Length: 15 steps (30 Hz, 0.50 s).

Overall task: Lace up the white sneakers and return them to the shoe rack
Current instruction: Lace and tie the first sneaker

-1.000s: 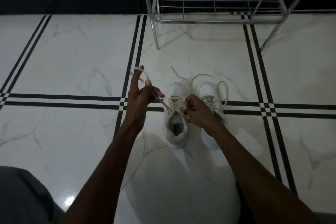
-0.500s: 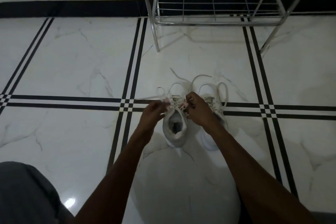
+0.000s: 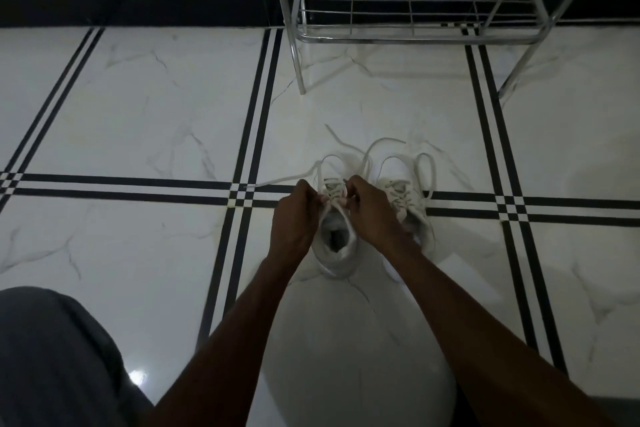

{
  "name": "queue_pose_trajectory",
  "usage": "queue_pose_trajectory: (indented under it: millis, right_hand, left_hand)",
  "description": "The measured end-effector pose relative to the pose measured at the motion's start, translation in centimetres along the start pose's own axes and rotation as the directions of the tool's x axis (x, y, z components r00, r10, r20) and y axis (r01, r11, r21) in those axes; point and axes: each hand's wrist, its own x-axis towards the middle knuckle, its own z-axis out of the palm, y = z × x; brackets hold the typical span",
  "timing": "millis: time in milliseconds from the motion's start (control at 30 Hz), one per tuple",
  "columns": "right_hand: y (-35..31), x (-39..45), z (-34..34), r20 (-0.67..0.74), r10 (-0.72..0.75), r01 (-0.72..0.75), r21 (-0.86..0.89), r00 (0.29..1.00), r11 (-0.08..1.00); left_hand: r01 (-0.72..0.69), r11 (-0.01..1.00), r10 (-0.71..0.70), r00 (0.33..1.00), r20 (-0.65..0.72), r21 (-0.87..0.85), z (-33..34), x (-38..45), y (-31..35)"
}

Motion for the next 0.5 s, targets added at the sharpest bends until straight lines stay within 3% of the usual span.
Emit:
queue_pose_trajectory:
  millis: [133, 300, 500]
  right_hand:
    - [-0.1, -1.0, 0.8, -0.063, -0.038, 0.034, -0.064, 0.997, 0.997]
    - [-0.1, -1.2, 0.9, -0.108, 0.026, -0.029, -0.023, 0.994, 0.999]
    - [0.3, -0.5, 0.2, -0.069, 0.078, -0.078, -0.002, 0.995, 0.997]
  left_hand:
    - [0.036, 0.999, -0.036, 0.999, -0.01, -0.037, 0.2, -0.4, -0.2]
    - [0.144, 0.983, -0.149, 0.988, -0.04, -0.112, 0.7, -1.1, 0.1]
    - [0.242, 0.947, -0.241, 0.97, 0.031, -0.213, 1.2, -0.7, -0.9]
